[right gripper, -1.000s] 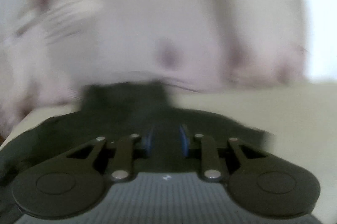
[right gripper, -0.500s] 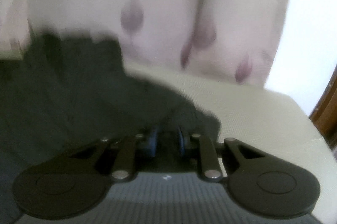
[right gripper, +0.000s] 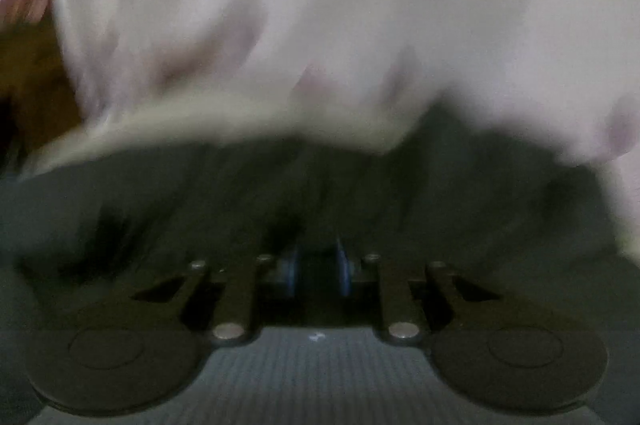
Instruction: Fold large clothes
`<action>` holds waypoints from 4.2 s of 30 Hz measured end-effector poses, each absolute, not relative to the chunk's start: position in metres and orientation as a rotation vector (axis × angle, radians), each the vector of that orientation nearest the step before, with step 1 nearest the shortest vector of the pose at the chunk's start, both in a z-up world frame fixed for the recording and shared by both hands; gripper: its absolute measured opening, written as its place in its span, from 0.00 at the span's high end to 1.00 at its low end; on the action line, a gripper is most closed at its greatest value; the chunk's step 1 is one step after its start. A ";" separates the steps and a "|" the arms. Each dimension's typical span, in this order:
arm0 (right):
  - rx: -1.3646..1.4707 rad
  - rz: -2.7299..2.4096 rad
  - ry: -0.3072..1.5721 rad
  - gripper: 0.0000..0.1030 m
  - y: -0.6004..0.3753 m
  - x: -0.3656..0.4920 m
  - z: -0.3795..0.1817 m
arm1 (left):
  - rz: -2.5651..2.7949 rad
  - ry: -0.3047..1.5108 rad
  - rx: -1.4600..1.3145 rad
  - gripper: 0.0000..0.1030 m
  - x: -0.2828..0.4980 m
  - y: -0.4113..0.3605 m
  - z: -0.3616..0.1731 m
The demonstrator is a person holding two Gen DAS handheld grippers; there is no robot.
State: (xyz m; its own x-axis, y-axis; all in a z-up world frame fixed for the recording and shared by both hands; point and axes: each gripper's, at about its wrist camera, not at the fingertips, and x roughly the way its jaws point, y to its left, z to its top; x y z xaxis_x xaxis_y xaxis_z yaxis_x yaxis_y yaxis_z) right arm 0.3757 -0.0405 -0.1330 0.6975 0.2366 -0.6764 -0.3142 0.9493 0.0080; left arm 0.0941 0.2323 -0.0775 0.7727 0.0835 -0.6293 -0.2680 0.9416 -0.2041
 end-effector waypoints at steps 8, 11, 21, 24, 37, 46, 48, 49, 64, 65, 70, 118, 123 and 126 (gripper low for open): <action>0.108 0.422 0.513 0.81 -0.063 0.282 -0.077 | 0.279 0.646 -0.472 0.04 0.081 0.297 -0.094; 0.053 0.484 0.491 0.80 -0.058 0.237 -0.074 | 0.314 0.646 -0.615 0.04 0.078 0.324 -0.103; 0.020 0.474 0.491 0.80 -0.067 0.149 -0.071 | 0.369 0.581 -0.646 0.11 0.102 0.344 -0.106; 0.079 0.455 0.482 0.80 -0.078 0.138 -0.066 | 0.378 0.589 -0.583 0.47 0.116 0.343 -0.109; 0.163 0.373 0.447 0.80 -0.113 0.103 -0.059 | 0.301 0.437 -0.364 0.97 0.167 0.297 -0.041; 0.305 0.282 0.397 0.80 -0.167 0.091 -0.057 | 0.127 0.369 -0.198 0.97 0.222 0.177 0.033; 0.329 0.257 0.394 0.80 -0.180 0.088 -0.059 | 0.082 0.360 -0.155 0.97 0.231 0.142 0.041; 0.349 0.246 0.391 0.80 -0.187 0.087 -0.060 | 0.060 0.357 -0.136 0.97 0.234 0.125 0.044; 0.622 0.094 0.365 0.80 -0.295 0.063 -0.106 | -0.315 0.369 0.091 0.97 0.280 -0.118 0.004; 0.628 0.090 0.366 0.80 -0.299 0.063 -0.109 | -0.344 0.372 0.104 0.97 0.281 -0.129 -0.004; 0.651 0.088 0.367 0.80 -0.315 0.062 -0.121 | -0.541 0.423 0.084 0.85 0.286 -0.157 -0.040; 0.931 -0.052 0.562 0.97 -0.390 0.262 -0.168 | -0.244 0.298 -0.032 0.00 0.270 -0.020 -0.079; 0.772 -0.131 0.340 0.94 -0.386 0.234 -0.109 | -0.248 0.292 -0.075 0.00 0.281 -0.018 -0.073; 0.622 0.029 0.344 0.94 -0.352 0.262 -0.068 | -0.225 0.248 -0.043 0.00 0.286 -0.021 -0.069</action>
